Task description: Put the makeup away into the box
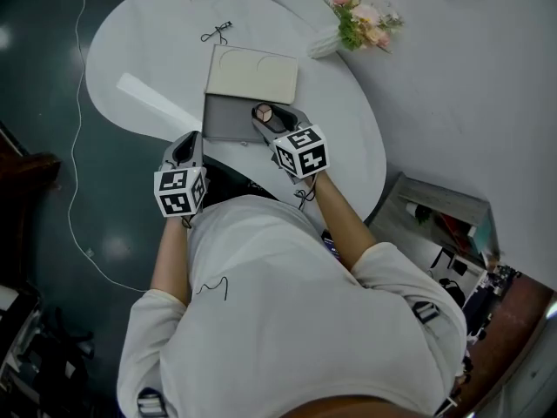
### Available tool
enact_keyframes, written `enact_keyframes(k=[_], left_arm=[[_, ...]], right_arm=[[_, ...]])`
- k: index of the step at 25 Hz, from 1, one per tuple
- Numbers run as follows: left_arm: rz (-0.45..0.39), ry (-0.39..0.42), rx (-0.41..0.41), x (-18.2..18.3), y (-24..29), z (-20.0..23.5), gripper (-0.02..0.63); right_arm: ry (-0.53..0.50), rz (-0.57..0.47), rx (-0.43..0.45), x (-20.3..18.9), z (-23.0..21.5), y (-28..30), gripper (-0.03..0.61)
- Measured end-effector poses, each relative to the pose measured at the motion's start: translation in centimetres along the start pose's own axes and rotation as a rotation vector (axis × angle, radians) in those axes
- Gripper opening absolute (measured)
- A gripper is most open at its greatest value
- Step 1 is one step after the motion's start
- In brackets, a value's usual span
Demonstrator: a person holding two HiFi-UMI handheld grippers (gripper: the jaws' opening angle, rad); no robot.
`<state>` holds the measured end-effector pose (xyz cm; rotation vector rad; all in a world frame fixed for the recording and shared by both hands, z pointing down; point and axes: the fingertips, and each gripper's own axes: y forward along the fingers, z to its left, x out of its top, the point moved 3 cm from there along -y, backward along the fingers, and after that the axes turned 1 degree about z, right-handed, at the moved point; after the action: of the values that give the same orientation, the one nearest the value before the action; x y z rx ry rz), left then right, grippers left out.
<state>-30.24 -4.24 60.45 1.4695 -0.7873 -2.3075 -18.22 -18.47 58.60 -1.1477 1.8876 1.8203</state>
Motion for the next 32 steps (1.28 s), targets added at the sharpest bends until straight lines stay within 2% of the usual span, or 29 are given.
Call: enact_keyframes(k=[6,10,14,21,26,32], left_arm=[[0.016,0.014,-0.003,0.0,0.1,2.3,0.021],[0.034,0.004,0.002,0.0,0.4,4.4,0.021],[0.090,0.019,-0.018,-0.2,1.2,6.2,0.021],[0.149,0.073,-0.046,0.3,2.8,8.8,0.021],[0.189,0.107,-0.109,0.4,3.8,9.1,0.021],[0.227,0.161,-0.190,0.8,4.8,8.9,0.021]], right_arm=[[-0.056,0.061,0.055,1.2,2.4,3.2,0.210],[-0.127,0.155,0.093,1.0,4.0,5.8,0.210],[-0.180,0.260,0.101,-0.2,4.9,8.6,0.210],[-0.109,0.368,0.075,-2.1,4.8,11.9,0.210],[-0.111,0.420,0.038,-2.9,4.8,13.3,0.212],[-0.060,0.432,0.009,-3.2,4.4,13.9,0.215]])
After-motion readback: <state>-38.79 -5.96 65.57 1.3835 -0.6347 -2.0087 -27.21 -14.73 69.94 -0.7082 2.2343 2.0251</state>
